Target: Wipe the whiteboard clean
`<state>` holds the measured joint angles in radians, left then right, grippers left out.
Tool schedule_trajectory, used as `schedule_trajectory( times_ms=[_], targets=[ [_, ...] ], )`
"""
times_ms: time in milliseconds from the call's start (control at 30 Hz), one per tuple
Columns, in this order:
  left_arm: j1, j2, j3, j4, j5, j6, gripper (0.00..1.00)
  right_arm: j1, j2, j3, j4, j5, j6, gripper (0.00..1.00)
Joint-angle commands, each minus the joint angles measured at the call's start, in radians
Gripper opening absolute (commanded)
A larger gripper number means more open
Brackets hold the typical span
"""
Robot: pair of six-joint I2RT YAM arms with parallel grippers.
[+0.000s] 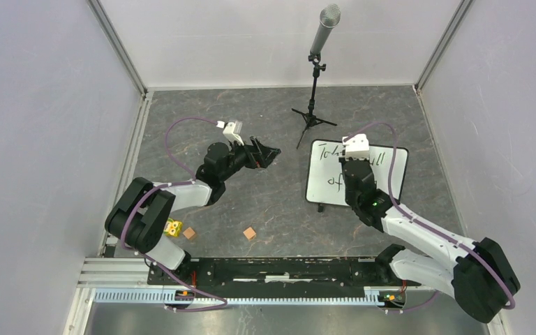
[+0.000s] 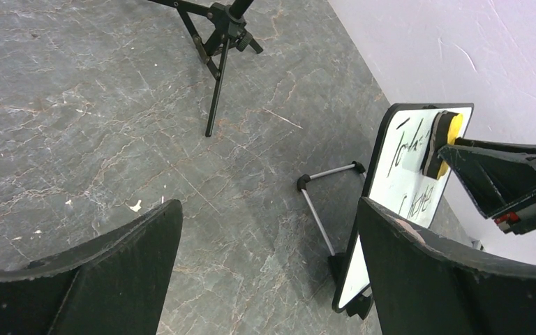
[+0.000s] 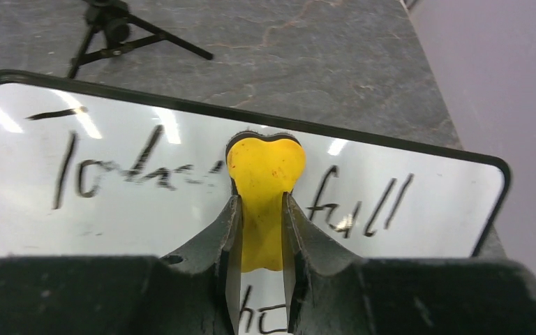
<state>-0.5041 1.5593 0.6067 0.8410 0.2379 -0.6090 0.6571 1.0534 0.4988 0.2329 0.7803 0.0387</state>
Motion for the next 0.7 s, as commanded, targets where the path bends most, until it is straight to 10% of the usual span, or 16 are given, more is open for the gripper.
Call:
schedule_trajectory(
  times_ms=[0, 667],
  targets=[
    [-0.008, -0.018, 0.024, 0.040, -0.011, 0.051, 1.00, -0.051, -0.054, -0.009, -0.018, 0.034, -0.030, 0.19],
    [-0.015, -0.016, 0.032, 0.040, 0.003, 0.047, 1.00, 0.110, 0.223, 0.207, -0.051, -0.076, -0.039, 0.19]
  ],
)
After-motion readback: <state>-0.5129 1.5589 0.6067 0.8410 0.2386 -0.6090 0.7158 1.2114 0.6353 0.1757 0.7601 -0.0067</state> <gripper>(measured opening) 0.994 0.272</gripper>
